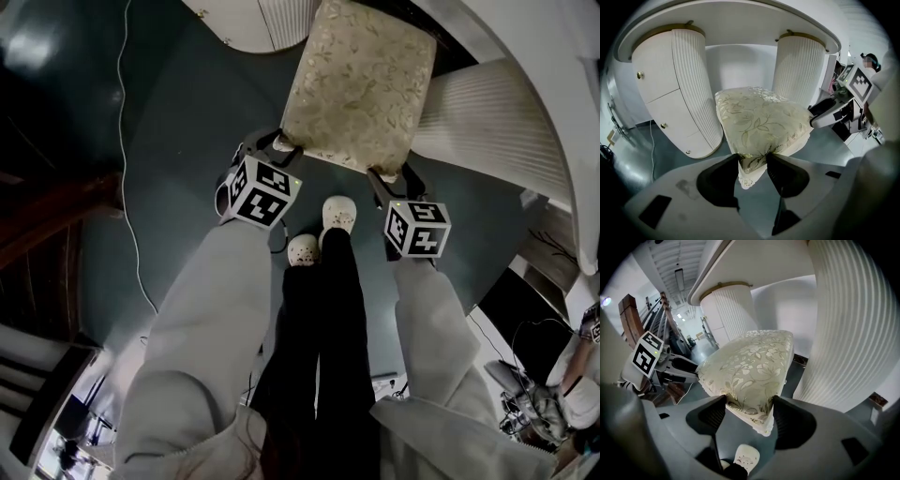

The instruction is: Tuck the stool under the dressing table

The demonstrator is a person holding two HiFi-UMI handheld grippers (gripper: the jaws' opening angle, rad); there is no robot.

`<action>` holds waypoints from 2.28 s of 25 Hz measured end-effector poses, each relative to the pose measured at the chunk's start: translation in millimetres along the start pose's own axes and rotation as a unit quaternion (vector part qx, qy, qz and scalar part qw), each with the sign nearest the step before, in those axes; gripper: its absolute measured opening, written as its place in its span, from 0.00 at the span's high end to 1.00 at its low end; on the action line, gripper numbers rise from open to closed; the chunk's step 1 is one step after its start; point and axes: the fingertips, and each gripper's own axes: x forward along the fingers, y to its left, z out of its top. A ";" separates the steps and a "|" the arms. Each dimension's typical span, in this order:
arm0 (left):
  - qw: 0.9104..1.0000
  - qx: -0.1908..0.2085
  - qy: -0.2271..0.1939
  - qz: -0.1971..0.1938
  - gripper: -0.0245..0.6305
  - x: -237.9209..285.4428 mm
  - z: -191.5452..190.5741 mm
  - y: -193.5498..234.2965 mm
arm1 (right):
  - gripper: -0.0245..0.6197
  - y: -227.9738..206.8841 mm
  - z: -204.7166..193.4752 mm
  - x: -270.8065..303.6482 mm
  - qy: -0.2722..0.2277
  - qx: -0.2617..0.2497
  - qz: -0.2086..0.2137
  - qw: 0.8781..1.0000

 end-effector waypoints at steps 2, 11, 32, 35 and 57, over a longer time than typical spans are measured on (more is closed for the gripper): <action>1.000 0.001 -0.003 0.006 0.67 3.6 6.5 5.4 | 0.39 -3.0 5.8 3.5 -0.006 0.002 0.000 1.000; 1.000 0.005 -0.010 0.027 0.67 19.2 29.1 25.6 | 0.39 -14.7 26.9 19.1 -0.024 0.012 -0.009 1.000; 0.999 0.027 -0.004 0.045 0.69 52.1 88.8 69.9 | 0.39 -42.4 83.8 46.3 -0.049 0.039 -0.030 0.998; 0.998 0.029 -0.008 0.051 0.69 59.5 99.0 76.7 | 0.39 -48.6 92.6 51.5 -0.056 0.042 -0.033 0.997; 0.991 0.052 -0.089 0.081 0.70 88.2 149.0 101.5 | 0.38 -82.3 132.8 71.4 -0.145 0.043 -0.049 0.987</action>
